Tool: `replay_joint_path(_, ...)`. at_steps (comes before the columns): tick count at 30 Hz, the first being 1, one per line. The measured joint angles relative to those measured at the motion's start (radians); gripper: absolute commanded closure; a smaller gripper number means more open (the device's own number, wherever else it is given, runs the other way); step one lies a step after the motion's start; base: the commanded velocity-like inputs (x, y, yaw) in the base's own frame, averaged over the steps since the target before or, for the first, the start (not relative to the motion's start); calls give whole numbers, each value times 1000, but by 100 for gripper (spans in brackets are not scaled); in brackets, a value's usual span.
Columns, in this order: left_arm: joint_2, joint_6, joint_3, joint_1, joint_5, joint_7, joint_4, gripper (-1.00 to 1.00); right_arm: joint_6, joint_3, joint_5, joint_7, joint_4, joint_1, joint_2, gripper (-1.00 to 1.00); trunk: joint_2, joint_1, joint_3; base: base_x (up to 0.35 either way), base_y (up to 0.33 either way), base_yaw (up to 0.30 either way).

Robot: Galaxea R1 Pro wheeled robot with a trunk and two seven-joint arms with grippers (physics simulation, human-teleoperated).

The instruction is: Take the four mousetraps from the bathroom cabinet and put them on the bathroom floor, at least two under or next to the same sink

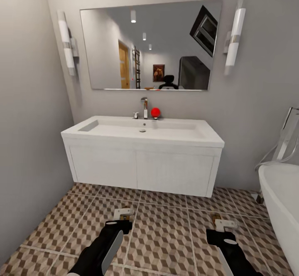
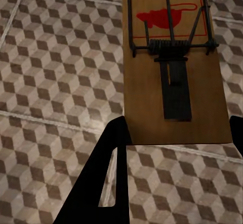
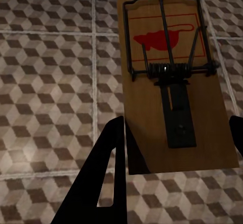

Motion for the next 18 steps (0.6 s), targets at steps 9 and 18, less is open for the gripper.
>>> replay_joint_path(9, -1, -8, -2, 0, -1, 0, 0, 100, 0, 0, 0, -1, 0, 0, 0, 100, -63, 35, -28, 0, 0, 0)
replay_joint_path(18, -2, -10, -4, 0, -2, 1, 0, 100, 0, 0, -1, -1, 3, 0, -1, 100, -126, 69, -56, 0, 0, 0)
